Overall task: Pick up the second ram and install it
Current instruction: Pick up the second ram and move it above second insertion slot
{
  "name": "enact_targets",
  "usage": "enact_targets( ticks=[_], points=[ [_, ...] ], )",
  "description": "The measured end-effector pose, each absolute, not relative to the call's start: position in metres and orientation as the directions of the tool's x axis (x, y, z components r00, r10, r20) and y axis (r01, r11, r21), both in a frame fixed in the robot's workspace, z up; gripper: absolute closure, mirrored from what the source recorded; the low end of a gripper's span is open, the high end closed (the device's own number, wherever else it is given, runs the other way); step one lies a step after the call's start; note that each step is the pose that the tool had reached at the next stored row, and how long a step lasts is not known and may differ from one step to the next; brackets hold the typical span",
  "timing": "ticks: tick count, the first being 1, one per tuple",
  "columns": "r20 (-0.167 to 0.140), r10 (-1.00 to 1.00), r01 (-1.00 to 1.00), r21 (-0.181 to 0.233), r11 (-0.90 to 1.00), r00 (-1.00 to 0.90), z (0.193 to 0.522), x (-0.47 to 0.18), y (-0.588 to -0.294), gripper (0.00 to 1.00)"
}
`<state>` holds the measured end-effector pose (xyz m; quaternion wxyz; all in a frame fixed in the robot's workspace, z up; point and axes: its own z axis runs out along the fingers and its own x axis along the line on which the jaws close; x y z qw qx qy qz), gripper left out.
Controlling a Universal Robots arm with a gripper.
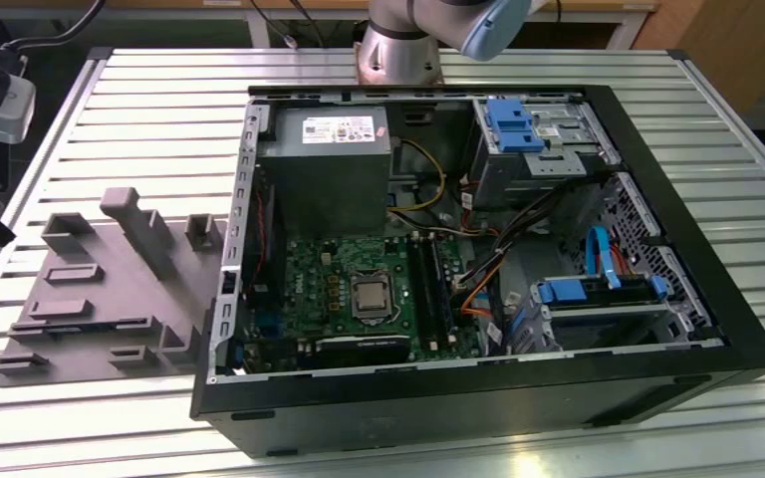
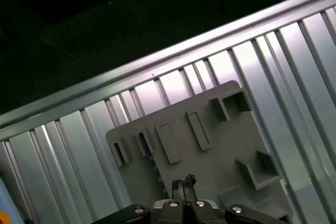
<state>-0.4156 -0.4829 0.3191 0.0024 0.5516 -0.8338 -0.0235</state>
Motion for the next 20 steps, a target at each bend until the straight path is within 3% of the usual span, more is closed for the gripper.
enact_targets(
  ticks=[20],
  points=[
    [-0.022, -0.989, -0.988, 0.042, 0.146, -0.147, 0.3183, -0.4157, -0.4829, 0.89]
  ],
)
